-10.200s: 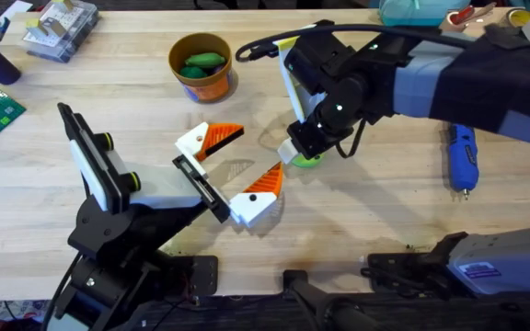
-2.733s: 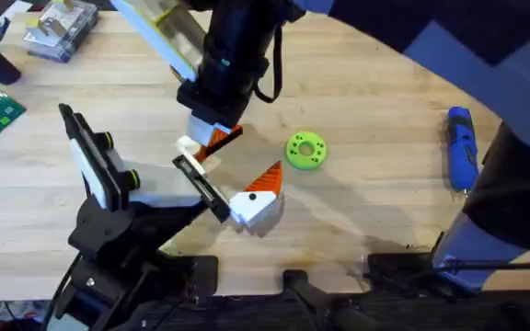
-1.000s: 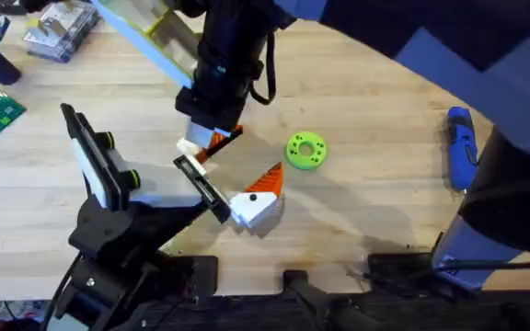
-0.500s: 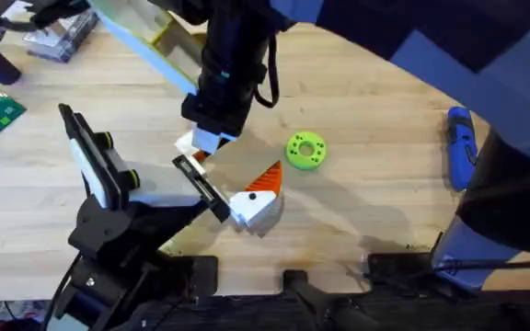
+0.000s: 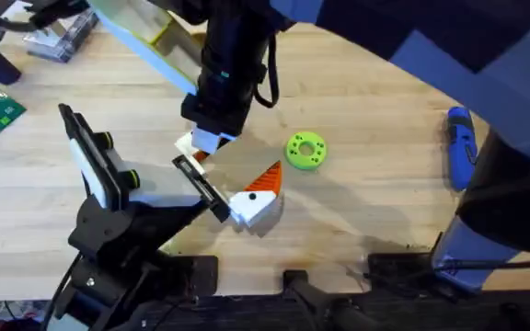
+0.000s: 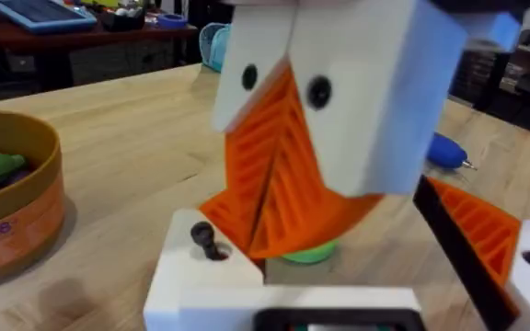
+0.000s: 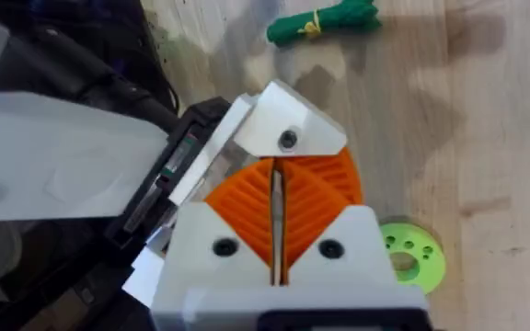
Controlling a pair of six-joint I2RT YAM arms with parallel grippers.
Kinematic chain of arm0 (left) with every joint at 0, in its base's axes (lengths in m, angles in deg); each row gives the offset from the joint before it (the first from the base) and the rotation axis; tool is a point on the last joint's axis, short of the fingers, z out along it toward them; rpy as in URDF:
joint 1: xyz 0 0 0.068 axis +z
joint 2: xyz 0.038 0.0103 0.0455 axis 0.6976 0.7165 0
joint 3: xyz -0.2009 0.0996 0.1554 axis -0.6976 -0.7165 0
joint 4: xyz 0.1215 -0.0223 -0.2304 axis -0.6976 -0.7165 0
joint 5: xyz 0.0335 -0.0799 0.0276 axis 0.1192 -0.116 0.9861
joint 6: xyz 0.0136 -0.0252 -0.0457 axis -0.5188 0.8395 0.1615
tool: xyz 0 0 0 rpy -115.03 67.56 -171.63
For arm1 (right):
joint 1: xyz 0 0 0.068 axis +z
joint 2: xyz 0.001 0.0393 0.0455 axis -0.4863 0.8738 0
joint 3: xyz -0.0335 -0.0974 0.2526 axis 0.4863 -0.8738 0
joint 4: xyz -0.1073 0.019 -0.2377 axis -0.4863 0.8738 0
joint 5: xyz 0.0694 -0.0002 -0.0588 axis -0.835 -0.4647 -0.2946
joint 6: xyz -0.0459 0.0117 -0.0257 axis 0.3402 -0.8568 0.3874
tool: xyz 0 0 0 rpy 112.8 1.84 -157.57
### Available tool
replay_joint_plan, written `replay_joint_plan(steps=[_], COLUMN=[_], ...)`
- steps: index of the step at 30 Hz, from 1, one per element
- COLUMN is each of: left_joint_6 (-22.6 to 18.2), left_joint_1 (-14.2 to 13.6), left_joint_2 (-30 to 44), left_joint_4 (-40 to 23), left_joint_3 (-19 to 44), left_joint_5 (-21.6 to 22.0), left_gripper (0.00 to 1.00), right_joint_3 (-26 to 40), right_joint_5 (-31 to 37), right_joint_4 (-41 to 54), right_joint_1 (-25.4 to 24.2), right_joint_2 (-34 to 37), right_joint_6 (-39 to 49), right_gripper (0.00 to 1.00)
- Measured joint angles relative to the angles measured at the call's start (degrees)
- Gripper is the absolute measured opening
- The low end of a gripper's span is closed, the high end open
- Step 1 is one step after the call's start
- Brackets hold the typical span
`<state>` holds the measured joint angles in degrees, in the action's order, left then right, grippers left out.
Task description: Pick up the gripper from the table and insert it into the empty holder that is missing its gripper. Then pick up a screw, insert it into the mounting hole, and use the screwdriver to tighten it. Finally, clean up the table by picking up the vegetable and placing it into the bucket.
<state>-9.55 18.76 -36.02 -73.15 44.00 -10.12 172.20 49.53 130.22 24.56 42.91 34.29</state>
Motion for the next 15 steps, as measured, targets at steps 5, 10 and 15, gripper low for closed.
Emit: replay_joint_plan(steps=[5,10,15], left_joint_6=[0.0,-0.1,-0.2], left_joint_1=[0.0,0.0,0.0], left_joint_2=[0.0,0.0,0.0], left_joint_4=[0.0,0.0,0.0], left_joint_3=[0.0,0.0,0.0], left_joint_5=[-0.1,-0.1,-0.1], left_gripper=[0.993,0.993,0.993], right_joint_3=[1.9,3.1,3.1], right_joint_5=[0.0,0.0,0.0], right_joint_4=[-0.1,-0.2,-0.2], right_joint_1=[-0.8,-5.0,-10.0], right_joint_2=[0.0,0.0,0.0], right_joint_6=[-0.4,-2.1,-4.6], right_gripper=[0.583,0.992,0.994])
